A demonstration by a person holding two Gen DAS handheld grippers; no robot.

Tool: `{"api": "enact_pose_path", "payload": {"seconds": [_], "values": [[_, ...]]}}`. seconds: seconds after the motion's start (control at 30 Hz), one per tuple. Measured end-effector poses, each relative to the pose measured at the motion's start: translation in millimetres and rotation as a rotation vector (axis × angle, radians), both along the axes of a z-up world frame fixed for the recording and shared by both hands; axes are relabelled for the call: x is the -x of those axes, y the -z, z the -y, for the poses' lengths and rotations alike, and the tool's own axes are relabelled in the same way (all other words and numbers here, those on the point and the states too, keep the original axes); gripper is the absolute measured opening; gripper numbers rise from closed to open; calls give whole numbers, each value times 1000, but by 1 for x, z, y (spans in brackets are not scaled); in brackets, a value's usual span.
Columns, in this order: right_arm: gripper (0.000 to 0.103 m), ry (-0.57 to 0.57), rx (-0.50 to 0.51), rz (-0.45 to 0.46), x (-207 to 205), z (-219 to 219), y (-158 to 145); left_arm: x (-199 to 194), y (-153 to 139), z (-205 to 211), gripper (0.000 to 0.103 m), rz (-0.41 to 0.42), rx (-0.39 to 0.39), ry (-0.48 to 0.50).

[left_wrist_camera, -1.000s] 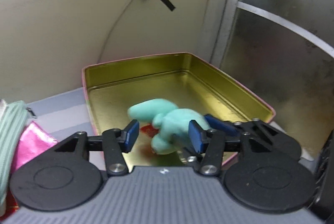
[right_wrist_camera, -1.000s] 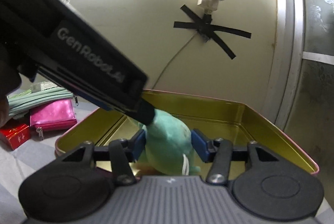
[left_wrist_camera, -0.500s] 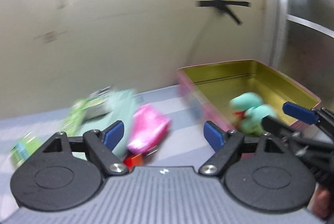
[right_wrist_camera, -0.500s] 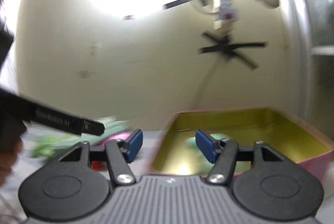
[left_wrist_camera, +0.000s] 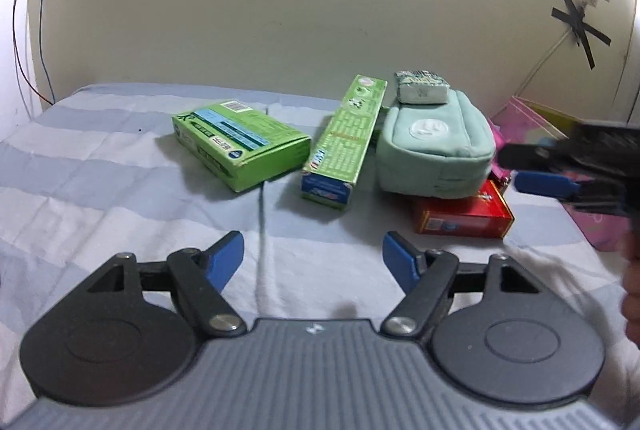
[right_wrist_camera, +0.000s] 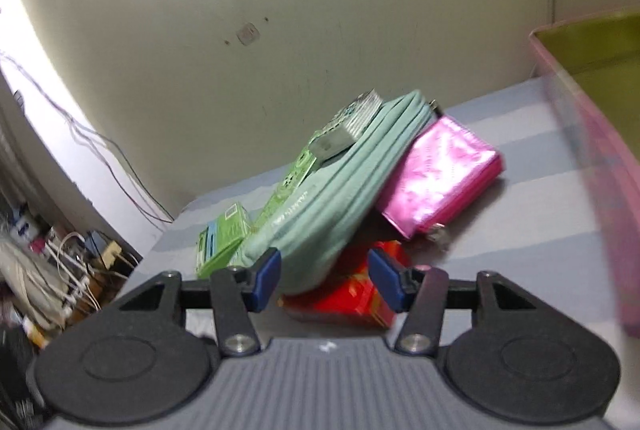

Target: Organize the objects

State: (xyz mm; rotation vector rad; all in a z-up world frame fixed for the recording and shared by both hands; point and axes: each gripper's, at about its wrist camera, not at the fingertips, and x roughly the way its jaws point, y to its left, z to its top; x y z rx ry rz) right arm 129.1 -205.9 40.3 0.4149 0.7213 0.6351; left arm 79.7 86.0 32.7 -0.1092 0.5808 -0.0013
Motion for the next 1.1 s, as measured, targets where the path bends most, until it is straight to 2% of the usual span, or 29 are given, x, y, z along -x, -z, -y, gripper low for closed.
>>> {"api": "enact_pose_path", "payload": {"seconds": [0.07,0.17,0.23,0.33,0.47,0.53,0.57,0.6,0.67,0.77,0.83,0.9,1.1], "values": [[53,-5,-24,-34,-12,-10,1,9,2,-3,78,10,15,-8],[34,-7,-56,-100,-27,-21,11,13,6,-4,79,-1,35,-21],[27,1,-53,-94,-20,-19,10,20,10,-8,79,-3,48,-23],[23,-49,-26,-61,4,-6,-2,26,10,-10,79,0,66,-20],[21,-161,37,-6,59,44,-11,28,6,-4,79,-3,87,13],[4,-149,119,29,85,71,-13,28,5,7,79,-3,73,32],[4,-103,181,54,97,87,-15,28,5,14,79,-5,64,41],[9,-25,238,84,105,97,-18,27,4,19,79,-9,59,51],[10,153,311,144,120,121,-23,27,4,32,79,-17,55,67],[11,254,289,179,138,148,-27,30,3,46,79,-30,34,82],[24,240,256,192,145,148,-25,34,0,53,80,-27,20,82],[30,203,256,197,149,142,-18,38,-2,56,84,-22,7,72],[31,36,255,171,153,104,6,50,-8,63,84,-22,23,96]]}}
